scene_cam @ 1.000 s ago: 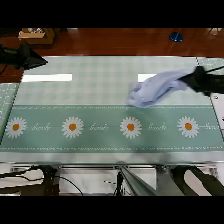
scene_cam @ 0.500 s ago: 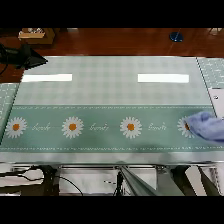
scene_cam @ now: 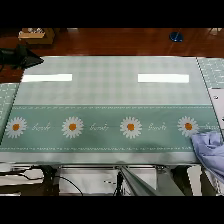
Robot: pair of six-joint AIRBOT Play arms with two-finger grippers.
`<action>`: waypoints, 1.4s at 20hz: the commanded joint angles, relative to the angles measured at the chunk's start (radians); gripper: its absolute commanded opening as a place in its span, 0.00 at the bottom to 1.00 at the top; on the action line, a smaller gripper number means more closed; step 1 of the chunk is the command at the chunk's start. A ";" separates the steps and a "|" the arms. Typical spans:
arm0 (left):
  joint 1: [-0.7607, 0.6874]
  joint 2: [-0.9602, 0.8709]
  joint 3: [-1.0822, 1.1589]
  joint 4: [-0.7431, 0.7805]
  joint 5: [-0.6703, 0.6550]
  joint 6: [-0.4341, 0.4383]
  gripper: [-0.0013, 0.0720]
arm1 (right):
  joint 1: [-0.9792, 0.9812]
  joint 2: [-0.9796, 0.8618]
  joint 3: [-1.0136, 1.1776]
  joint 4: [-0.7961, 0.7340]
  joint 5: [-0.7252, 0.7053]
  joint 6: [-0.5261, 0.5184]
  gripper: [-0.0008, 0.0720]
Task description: Fold the shirts.
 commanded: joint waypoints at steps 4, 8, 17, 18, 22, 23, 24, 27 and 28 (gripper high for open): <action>0.010 0.000 0.000 0.000 0.017 0.010 0.28 | -0.105 -0.012 -0.135 -0.162 -0.207 -0.036 0.36; 0.008 0.000 0.000 0.001 0.040 0.010 0.28 | -0.088 -0.048 -0.145 -0.108 -0.356 0.005 0.67; -0.294 0.000 0.000 0.191 0.179 0.077 0.64 | 0.775 -0.407 0.402 0.749 -0.631 -0.116 0.61; -0.362 0.000 0.000 0.315 0.186 0.045 0.64 | 0.883 -0.483 0.447 0.750 -0.555 -0.098 0.61; -0.573 0.000 0.000 0.802 0.177 -0.238 0.64 | 1.146 -0.687 0.548 0.713 -0.303 -0.108 0.61; -0.597 0.000 0.000 0.814 0.177 -0.246 0.64 | 1.180 -0.701 0.548 0.685 -0.287 -0.109 0.61; -0.615 0.000 0.000 0.813 0.171 -0.246 0.64 | 1.211 -0.703 0.548 0.646 -0.288 -0.109 0.61; -0.634 -0.018 0.000 0.813 0.090 -0.272 0.65 | 1.254 -0.691 0.548 0.591 -0.288 -0.108 0.61; -0.631 -0.031 0.000 0.812 0.051 -0.296 0.66 | 1.256 -0.689 0.548 0.589 -0.289 -0.109 0.61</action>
